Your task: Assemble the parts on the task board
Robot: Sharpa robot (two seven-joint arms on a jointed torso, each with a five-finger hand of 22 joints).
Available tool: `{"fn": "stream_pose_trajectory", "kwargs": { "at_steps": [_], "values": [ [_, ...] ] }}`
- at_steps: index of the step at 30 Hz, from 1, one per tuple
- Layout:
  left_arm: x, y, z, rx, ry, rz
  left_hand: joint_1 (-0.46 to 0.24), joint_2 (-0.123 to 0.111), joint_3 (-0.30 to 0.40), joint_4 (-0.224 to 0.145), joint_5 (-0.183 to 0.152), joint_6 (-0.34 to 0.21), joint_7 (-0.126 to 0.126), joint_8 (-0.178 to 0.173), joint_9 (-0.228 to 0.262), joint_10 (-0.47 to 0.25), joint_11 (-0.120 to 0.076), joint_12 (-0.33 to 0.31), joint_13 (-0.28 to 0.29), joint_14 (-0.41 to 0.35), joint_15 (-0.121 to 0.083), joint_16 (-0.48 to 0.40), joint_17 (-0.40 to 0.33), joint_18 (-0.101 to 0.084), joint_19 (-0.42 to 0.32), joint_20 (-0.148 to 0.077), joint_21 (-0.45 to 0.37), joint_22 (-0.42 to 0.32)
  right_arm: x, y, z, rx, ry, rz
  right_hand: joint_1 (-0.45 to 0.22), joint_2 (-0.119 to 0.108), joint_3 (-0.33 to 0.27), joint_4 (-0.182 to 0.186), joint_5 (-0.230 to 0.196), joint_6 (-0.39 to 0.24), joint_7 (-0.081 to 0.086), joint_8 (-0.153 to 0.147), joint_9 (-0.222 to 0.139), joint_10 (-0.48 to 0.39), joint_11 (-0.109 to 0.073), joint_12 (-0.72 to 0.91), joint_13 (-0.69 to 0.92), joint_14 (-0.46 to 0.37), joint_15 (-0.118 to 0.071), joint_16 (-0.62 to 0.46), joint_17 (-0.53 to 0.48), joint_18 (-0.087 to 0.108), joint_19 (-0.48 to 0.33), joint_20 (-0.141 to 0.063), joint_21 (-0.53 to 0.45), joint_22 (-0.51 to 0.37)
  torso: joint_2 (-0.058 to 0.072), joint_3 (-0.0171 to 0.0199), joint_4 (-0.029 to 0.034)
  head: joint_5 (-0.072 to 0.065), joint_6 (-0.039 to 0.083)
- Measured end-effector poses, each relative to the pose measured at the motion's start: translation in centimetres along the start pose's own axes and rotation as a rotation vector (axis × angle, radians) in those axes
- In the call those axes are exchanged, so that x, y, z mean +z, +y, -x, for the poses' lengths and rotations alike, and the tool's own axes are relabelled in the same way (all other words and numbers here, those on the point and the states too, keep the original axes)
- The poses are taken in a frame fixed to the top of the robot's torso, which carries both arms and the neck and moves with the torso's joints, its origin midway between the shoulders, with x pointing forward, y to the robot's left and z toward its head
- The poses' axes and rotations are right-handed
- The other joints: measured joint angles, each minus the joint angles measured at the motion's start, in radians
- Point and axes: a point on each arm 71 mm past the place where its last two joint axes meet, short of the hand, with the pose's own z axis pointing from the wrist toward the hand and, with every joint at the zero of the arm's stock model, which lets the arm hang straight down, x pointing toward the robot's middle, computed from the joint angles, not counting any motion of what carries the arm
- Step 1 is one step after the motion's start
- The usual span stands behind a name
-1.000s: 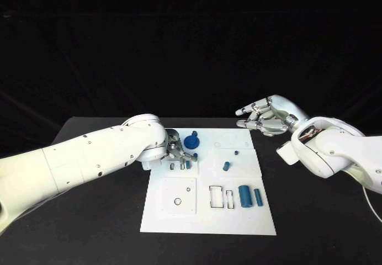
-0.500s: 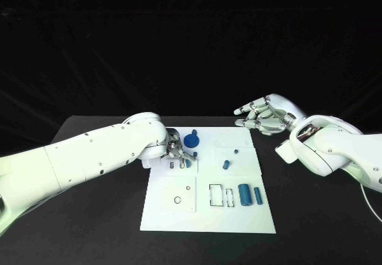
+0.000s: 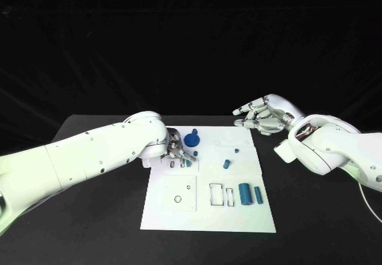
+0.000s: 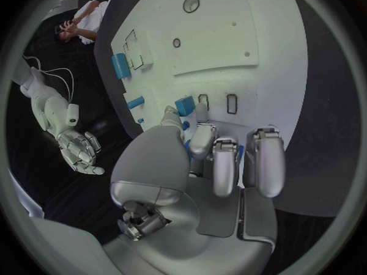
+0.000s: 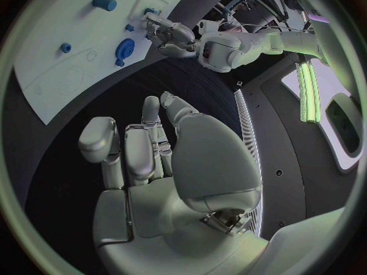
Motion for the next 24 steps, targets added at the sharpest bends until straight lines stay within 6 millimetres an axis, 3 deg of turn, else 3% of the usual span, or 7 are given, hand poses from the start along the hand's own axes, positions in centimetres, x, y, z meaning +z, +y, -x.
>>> {"fn": "stream_pose_trajectory", "kwargs": {
  "at_steps": [11,13,16,21,24],
  "values": [
    [-0.01,-0.13,-0.12,0.002,0.012,-0.003,0.000,0.000,0.000,0.000,0.000,0.000,0.000,0.000,0.003,0.000,0.000,0.000,0.002,0.000,0.000,0.000,0.000,0.000,0.000,0.000,0.000,0.000,0.15,-0.04,-0.21,0.000,0.008,-0.004,0.000,0.000,0.000,0.000,0.000,0.000,0.000,0.000,0.000,0.000,0.000,0.000,-0.001,0.000,0.000,-0.006,-0.005,0.000,-0.003,-0.002,-0.008,-0.011,0.000,0.0004,0.0008,-0.003,-0.003],
    [-0.01,-0.16,-0.13,0.002,0.013,-0.004,0.011,0.011,0.001,-0.001,0.000,0.000,0.000,0.005,0.006,0.000,0.000,0.000,0.002,0.000,0.000,0.000,0.000,0.000,0.000,0.000,0.000,0.000,0.17,-0.03,-0.24,0.000,0.009,-0.003,0.000,0.000,0.004,-0.004,-0.005,0.000,0.000,0.000,0.000,0.000,0.000,0.000,-0.003,0.000,0.000,-0.013,-0.010,0.000,-0.011,0.000,-0.013,-0.020,0.000,0.0011,0.0008,-0.002,-0.003],
    [-0.02,-0.20,-0.14,0.001,0.013,-0.005,0.056,0.026,0.020,-0.019,0.000,-0.009,-0.002,0.011,0.016,0.000,0.000,0.000,0.002,0.000,0.000,0.000,0.000,0.000,0.000,0.000,0.000,0.000,0.17,-0.04,-0.26,-0.002,0.010,-0.004,0.000,0.000,0.004,-0.004,-0.006,0.000,0.000,0.000,0.000,0.000,0.000,0.000,-0.004,0.000,0.000,-0.013,-0.012,0.000,-0.011,0.000,-0.017,-0.026,0.000,0.0011,0.0004,0.000,-0.003],
    [-0.12,-0.37,-0.06,-0.004,0.007,-0.010,0.174,0.061,0.116,-0.076,-0.004,-0.035,-0.012,0.008,0.024,-0.008,-0.007,-0.006,0.002,0.001,-0.010,0.000,0.000,0.000,-0.004,-0.004,0.000,0.000,0.18,-0.05,-0.29,-0.005,0.015,-0.005,0.000,0.000,0.010,-0.010,-0.006,0.000,0.000,0.000,0.000,0.000,0.000,0.000,-0.007,0.000,0.000,-0.027,-0.022,0.000,-0.024,0.002,-0.028,-0.043,0.000,0.0011,-0.0007,0.003,-0.004],
    [-0.23,-0.53,0.10,-0.010,0.000,-0.016,0.214,0.039,0.193,-0.115,-0.005,-0.060,-0.010,-0.006,0.022,-0.012,-0.013,-0.019,-0.009,0.002,-0.017,0.000,0.000,0.000,-0.003,-0.011,-0.005,0.000,0.21,-0.05,-0.36,-0.007,0.020,-0.006,0.005,-0.005,0.012,-0.012,-0.006,0.000,0.000,0.000,0.000,0.000,0.000,-0.003,-0.009,0.000,0.000,-0.036,-0.029,0.000,-0.030,0.002,-0.035,-0.058,0.000,0.0014,-0.0011,0.003,-0.004]
  ]
}}
